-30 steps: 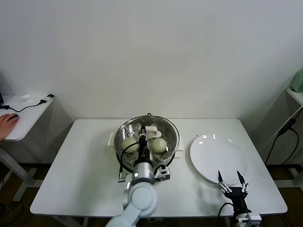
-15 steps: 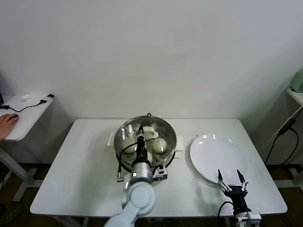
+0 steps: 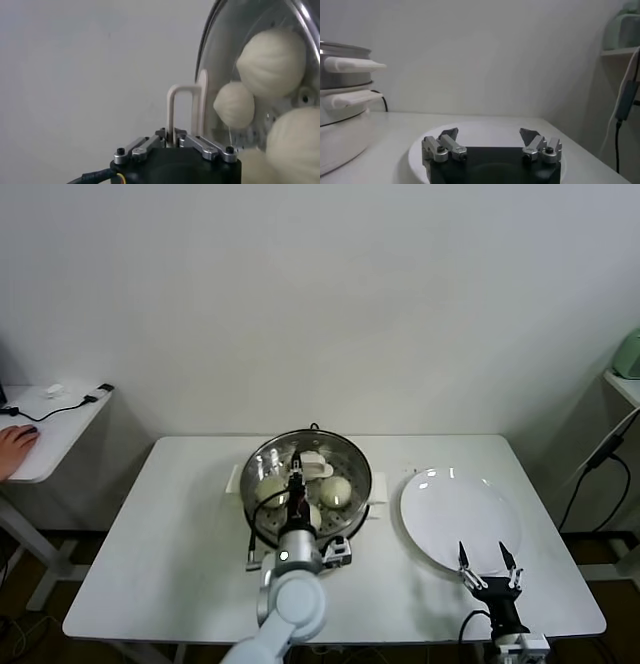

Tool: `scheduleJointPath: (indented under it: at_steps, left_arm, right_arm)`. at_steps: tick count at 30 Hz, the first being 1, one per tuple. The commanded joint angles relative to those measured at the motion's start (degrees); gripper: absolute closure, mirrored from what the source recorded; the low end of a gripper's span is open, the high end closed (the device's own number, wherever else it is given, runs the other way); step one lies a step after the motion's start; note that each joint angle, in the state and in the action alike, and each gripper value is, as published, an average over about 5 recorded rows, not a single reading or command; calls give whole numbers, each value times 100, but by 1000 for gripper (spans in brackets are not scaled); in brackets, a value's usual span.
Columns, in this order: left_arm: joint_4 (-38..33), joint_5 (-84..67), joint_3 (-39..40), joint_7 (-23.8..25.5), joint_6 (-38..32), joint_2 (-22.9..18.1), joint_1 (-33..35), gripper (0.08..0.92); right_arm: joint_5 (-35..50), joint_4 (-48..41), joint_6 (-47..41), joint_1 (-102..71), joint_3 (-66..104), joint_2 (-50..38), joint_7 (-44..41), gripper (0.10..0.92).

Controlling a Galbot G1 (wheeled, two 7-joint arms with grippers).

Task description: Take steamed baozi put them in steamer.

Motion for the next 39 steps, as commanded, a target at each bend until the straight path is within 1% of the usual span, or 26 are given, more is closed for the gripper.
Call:
scheduleJointPath:
  at_steps: [1,7,11,15,18,21,24,27,30,31,33,35,37,39]
  left_arm:
    - [53,3,-27,-42,63,-10,-3,769]
    - [-322,-197,51,36,-18,105,40,596]
    - [-924,-608,143,172,-53,294,64,483]
    - [-1557,-1044,190,244,-67,547,257,362]
    - [-1893,-1355,163,90,-155,723,514,276]
    - [-2199,-1990,-31,-394,-521,852,830,207]
    - [-2392,-3092,-574,-948,-1359,952,1200,181]
    - [-2423,-4438,-1216,-1543,-2032,1060,1529,178]
    - [-2426,-6199,-2230,-1983,-2720,1014,1814,177]
    - [-2408,-7007,-2729,-2012,-2979,990,1914,177]
    - [-2311,-8674,-3642,-1894,-3482,1034,2141,177]
    - [-2056,-10096,-4366,-1752,-3958,1302,2427,177]
    - [-1697,-10905,-4752,-1661,-4375,1633,2688,177]
    - [-1296,-11318,-4882,-1640,-4651,1871,2821,177]
  right_arm:
    - [-42,64,-11,3,-6,-10,-37,203]
    - [-40,161,-159,-7,-31,-31,-79,203]
    - [-55,181,-255,-20,-87,-13,-109,203]
    - [-75,208,-306,-45,-118,37,-114,203]
    - [-58,242,-338,-104,-140,49,-62,203]
    - [-31,263,-285,-141,-148,45,14,203]
    - [92,305,-119,-130,-120,41,20,203]
    - [185,373,-16,-129,-83,16,-83,203]
    - [214,404,55,-138,-69,-3,-151,203]
    - [220,400,91,-137,-68,-1,-154,203]
    - [222,388,144,-134,-64,6,-145,203]
    - [235,378,168,-133,-65,7,-110,203]
    - [251,358,169,-129,-63,4,-77,203]
    - [265,323,183,-119,-62,-3,-55,203]
